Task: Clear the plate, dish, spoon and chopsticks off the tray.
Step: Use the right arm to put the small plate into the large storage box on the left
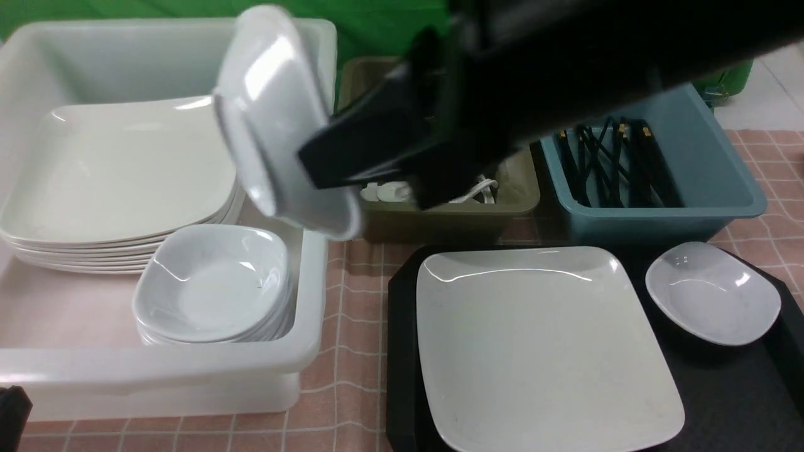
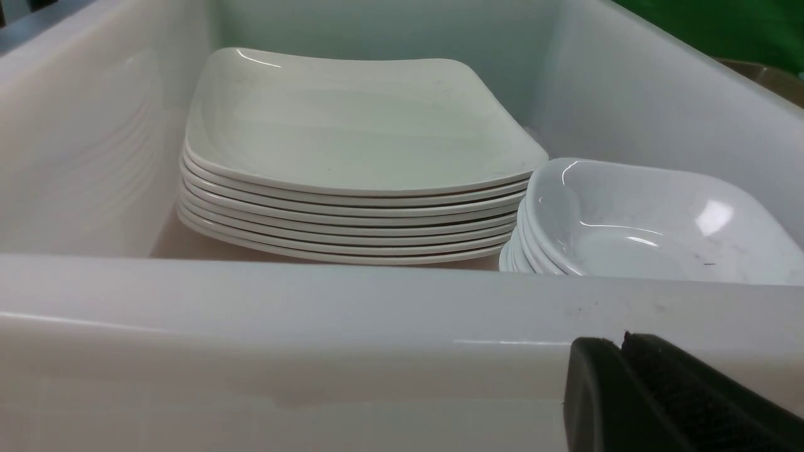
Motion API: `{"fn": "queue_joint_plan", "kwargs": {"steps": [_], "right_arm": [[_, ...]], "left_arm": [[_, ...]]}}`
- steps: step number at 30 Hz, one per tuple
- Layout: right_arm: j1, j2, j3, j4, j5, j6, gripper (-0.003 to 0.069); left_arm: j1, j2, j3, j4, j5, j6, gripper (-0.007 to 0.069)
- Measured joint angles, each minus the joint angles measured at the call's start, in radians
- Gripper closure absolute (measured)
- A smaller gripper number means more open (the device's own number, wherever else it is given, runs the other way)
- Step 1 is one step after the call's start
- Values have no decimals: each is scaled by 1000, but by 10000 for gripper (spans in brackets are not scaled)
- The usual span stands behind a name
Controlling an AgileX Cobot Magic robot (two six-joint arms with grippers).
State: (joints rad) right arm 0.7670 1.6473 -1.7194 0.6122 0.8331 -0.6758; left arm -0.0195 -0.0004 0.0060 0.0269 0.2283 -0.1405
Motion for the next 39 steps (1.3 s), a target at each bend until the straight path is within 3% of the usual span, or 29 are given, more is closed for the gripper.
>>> {"fn": "queue_joint_plan", "kwargs": {"steps": [4, 11, 14, 18, 21, 25, 29, 31, 33, 37, 39], "right_arm": [[99, 224, -185, -186, -3, -24, 574], [240, 492, -394, -678, 4, -16, 573], [269, 543, -405, -783, 7, -11, 561], [294, 579, -407, -838, 7, 36, 488], [302, 579, -407, -849, 20, 73, 357], [312, 541, -408, -853, 72, 104, 236], [324, 468, -417, -867, 178, 120, 196], [325, 438, -429, -874, 226, 120, 206], [326, 370, -453, -925, 300, 129, 272], [298, 233, -468, -1087, 300, 265, 543], [242, 162, -467, -1109, 301, 349, 622]], "left_arm": [[0, 0, 0, 0, 0, 0, 601], [0, 0, 0, 0, 0, 2, 601], [0, 0, 0, 0, 0, 1, 601], [0, 0, 0, 0, 0, 1, 601], [0, 0, 0, 0, 0, 1, 599], [0, 0, 0, 0, 0, 1, 596], [0, 0, 0, 0, 0, 1, 591], [0, 0, 0, 0, 0, 1, 587], [0, 0, 0, 1, 0, 1, 584], [0, 0, 0, 1, 0, 0, 582], [0, 0, 0, 2, 0, 0, 581]]}}
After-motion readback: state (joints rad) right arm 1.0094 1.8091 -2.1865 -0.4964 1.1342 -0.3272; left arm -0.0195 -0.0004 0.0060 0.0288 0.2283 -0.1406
